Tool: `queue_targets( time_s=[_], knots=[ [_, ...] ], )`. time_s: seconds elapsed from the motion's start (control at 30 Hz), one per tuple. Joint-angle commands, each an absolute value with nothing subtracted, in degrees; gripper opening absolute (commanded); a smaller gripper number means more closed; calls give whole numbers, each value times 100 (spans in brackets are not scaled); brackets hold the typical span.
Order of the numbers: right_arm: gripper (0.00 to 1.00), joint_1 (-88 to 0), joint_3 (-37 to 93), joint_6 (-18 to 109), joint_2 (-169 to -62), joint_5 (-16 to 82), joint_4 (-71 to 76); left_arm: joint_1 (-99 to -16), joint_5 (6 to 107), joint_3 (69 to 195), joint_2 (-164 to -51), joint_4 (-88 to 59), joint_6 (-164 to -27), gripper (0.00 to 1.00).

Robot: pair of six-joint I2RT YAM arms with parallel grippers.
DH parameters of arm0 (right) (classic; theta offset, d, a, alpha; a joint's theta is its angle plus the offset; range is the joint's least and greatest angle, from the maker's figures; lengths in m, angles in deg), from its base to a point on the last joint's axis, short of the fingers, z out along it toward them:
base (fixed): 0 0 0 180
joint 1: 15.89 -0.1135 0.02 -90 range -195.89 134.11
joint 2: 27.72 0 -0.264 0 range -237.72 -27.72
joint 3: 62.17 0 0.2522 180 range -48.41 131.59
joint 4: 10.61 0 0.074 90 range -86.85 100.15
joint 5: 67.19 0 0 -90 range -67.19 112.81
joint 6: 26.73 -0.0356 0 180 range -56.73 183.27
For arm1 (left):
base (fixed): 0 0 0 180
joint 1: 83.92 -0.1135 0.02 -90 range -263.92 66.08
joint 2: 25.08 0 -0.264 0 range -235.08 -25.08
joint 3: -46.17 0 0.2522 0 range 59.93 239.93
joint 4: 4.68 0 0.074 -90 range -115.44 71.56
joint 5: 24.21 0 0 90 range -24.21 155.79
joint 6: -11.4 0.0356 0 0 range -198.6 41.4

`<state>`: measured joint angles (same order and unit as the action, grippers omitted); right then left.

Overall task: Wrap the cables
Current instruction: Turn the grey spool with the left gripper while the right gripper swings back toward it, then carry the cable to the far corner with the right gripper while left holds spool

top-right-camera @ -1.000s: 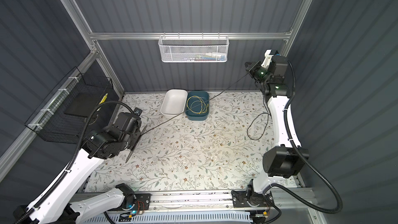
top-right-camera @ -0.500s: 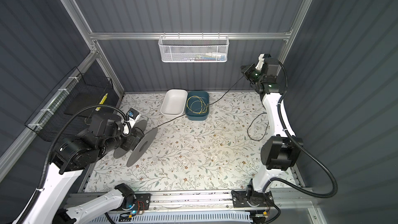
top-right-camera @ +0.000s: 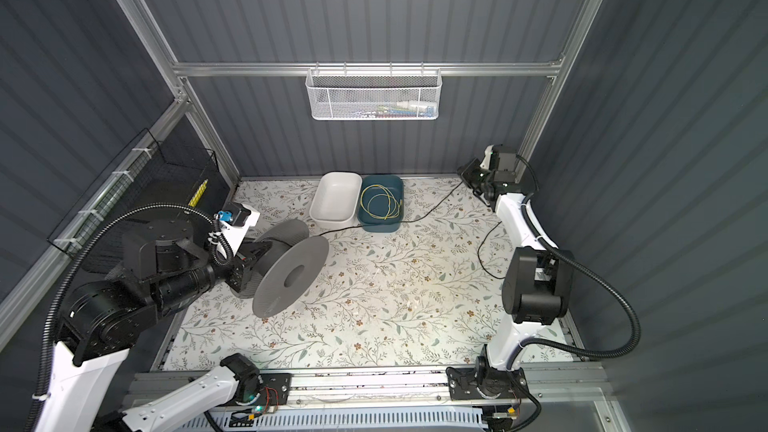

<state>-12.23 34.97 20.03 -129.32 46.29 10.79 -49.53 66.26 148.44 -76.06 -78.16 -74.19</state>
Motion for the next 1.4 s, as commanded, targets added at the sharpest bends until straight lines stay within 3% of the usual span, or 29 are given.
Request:
queue_targets(
  time_s=[0.0,0.27,0.47,0.6,0.73,1.0,1.2,1.37],
  knots=[
    [0,-1374,2781,2231,-12485,4482,669,-4983,5953,15129,-7728,-6481,-8059,0],
    [0,-1828,948,1784,-11706,3913,-235,-4982,6471,15286,-8368,-4739,-8971,0],
    [0,-2740,38,1792,-11324,3597,-553,-4993,7178,15407,-8834,-3814,-9566,0],
    [0,-3440,-421,1793,-10977,3292,-616,-4991,8300,15421,-9078,-3603,-9927,0],
    [0,-4197,-674,1595,-10535,2963,-573,-4999,10038,15338,-9362,-3759,-10138,0],
    [0,-5668,79,2254,-10020,2359,363,-5000,11603,15384,-10101,-4102,-9840,0],
    [0,-5826,751,2618,-9269,2308,1050,-4999,12662,15067,-10568,-3950,-8687,0],
    [0,-5811,1579,3030,-8977,2392,1611,-4999,12558,14578,-10677,-4010,-8172,0]
  ],
)
